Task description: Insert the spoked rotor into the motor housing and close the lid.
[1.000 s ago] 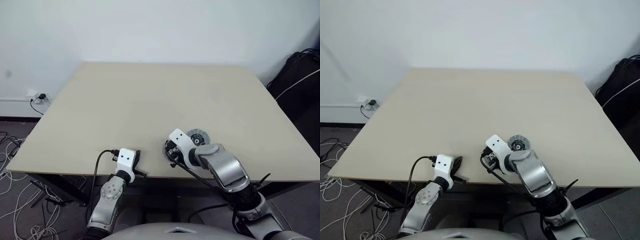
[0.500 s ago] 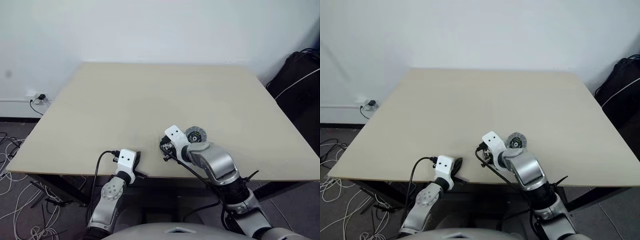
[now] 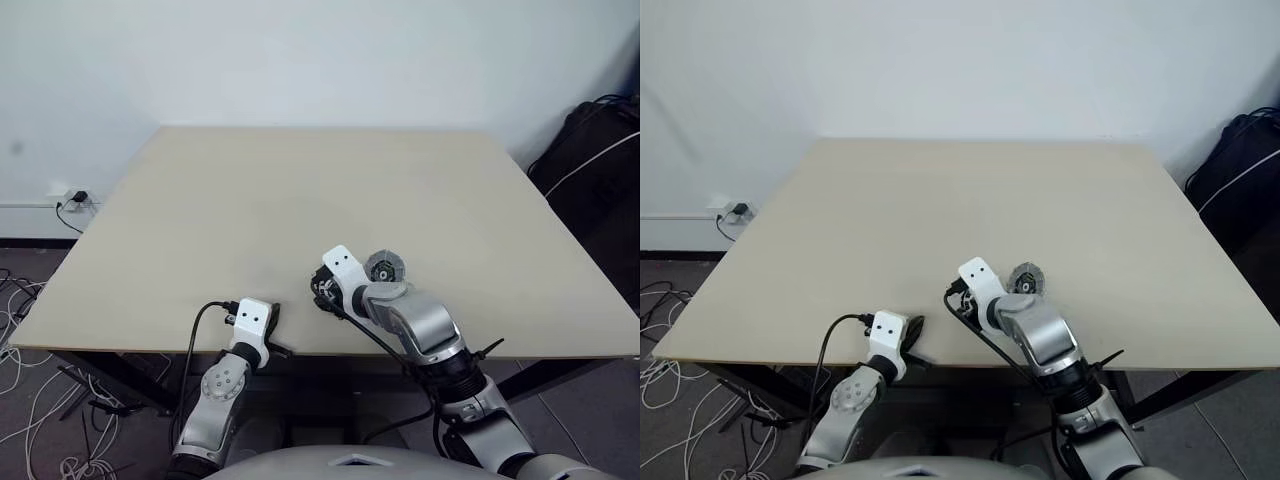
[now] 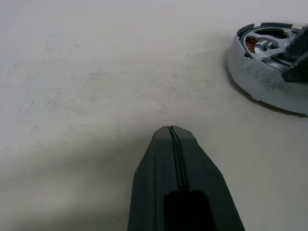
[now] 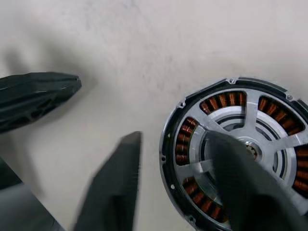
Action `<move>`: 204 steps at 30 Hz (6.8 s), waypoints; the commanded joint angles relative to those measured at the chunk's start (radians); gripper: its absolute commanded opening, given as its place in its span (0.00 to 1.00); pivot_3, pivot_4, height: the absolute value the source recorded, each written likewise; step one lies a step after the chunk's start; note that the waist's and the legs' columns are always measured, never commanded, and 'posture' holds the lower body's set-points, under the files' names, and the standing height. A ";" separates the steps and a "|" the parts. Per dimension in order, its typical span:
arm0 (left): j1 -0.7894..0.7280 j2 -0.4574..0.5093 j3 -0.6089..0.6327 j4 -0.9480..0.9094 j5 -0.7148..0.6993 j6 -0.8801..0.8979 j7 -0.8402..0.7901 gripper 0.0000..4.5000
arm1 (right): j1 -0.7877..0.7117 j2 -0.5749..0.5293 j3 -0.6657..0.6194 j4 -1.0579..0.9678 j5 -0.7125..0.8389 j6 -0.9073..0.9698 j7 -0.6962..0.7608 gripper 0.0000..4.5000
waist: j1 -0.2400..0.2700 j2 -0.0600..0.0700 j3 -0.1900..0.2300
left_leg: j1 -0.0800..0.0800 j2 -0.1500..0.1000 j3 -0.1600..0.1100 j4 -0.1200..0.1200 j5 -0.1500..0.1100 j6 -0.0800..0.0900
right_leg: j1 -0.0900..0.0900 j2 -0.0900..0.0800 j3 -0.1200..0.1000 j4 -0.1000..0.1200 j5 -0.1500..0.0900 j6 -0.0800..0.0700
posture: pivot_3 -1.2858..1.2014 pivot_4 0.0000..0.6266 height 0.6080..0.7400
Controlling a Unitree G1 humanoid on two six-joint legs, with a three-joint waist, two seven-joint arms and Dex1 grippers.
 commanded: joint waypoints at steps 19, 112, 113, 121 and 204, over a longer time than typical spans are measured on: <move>-0.026 0.019 -0.008 -0.035 0.002 -0.005 -0.024 0.00 | 0.249 0.141 -0.052 -0.339 0.183 -0.711 0.044 0.60 | -0.002 0.001 0.001 | 0.000 0.000 0.000 0.000 0.000 0.000 | 0.001 0.000 0.000 0.000 -0.001 0.001 | 0.52 0.00 1.00; -0.024 0.030 -0.003 -0.051 -0.003 0.014 -0.024 0.00 | 0.233 0.085 -0.067 0.392 -0.286 -1.039 -0.265 0.01 | -0.002 0.005 -0.005 | 0.004 0.000 0.002 -0.001 0.004 0.005 | 0.003 0.001 0.002 0.001 -0.002 -0.003 | 0.52 0.00 1.00; -0.023 0.030 -0.003 -0.052 -0.002 0.014 -0.024 0.00 | 0.230 0.087 -0.065 0.397 -0.287 -1.043 -0.264 0.01 | -0.002 0.005 -0.006 | 0.005 0.000 0.002 -0.001 0.002 0.002 | 0.004 0.001 0.002 0.001 -0.003 -0.003 | 0.52 0.00 1.00; -0.012 0.030 -0.002 -0.059 -0.003 0.016 -0.021 0.00 | 0.237 0.055 -0.123 0.234 -0.156 -1.078 -0.141 0.01 | -0.003 0.006 -0.005 | 0.006 0.000 0.002 -0.001 0.002 0.001 | 0.006 0.001 0.002 0.001 -0.003 -0.003 | 0.52 0.00 1.00; 0.000 0.025 0.016 -0.077 -0.002 0.011 0.006 0.00 | 0.120 -0.157 -0.180 0.376 0.063 -0.931 0.302 0.73 | 0.021 0.002 -0.002 | 0.003 0.000 0.002 0.000 0.001 0.002 | 0.003 0.000 0.002 0.000 -0.001 -0.001 | 0.52 0.00 1.00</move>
